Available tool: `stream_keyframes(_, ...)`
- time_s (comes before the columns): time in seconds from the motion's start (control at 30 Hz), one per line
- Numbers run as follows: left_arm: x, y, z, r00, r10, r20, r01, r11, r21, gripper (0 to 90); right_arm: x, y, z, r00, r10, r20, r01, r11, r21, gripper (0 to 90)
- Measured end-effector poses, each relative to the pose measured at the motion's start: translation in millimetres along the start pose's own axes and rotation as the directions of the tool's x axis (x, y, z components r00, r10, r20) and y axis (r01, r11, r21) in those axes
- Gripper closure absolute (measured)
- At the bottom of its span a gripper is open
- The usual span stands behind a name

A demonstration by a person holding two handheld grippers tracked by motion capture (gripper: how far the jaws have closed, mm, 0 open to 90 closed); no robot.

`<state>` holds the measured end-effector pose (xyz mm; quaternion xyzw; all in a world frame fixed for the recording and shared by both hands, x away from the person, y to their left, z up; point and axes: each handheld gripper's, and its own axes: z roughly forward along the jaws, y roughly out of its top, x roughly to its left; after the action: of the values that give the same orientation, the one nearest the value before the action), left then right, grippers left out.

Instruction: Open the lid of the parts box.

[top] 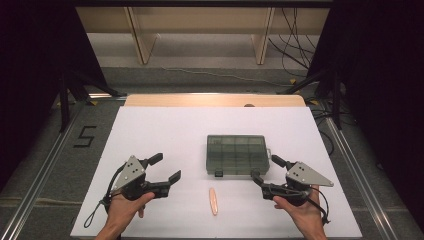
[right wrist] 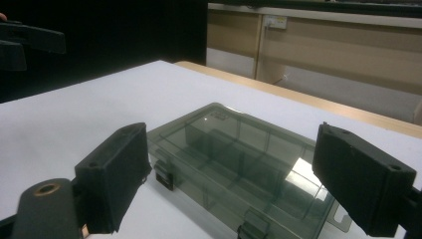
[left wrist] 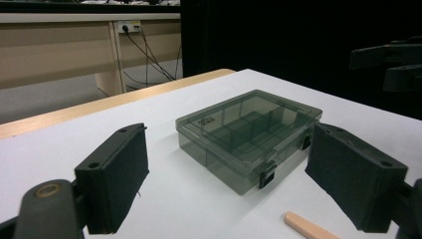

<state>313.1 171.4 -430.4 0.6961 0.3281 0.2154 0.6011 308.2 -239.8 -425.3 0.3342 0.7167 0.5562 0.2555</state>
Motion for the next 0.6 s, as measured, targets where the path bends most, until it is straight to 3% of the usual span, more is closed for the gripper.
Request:
stream_keyframes(0.3, 0.0, 0.1, 0.2, 1.0, 0.007, -0.004, -0.007, 1.0, 0.002, 15.9, -2.2, 0.5, -1.8, 0.9999, -0.006, 0.013, 0.006, 1.0, 0.016, 15.4)
stream_keyframes(0.43, 0.4, 0.2, 0.7, 1.0, 0.003, -0.007, -0.002, 1.0, 0.006, 16.0, -4.0, 0.7, -1.4, 0.9999, -0.005, 0.016, 0.005, 1.0, -0.002, 15.4)
stream_keyframes(0.6, 1.6, 0.0, 2.9, 1.0, 0.001, 0.006, -0.001, 0.9999, 0.015, 22.3, -8.4, 2.2, -2.5, 0.9993, -0.013, 0.035, 0.013, 1.0, 0.005, 15.6)
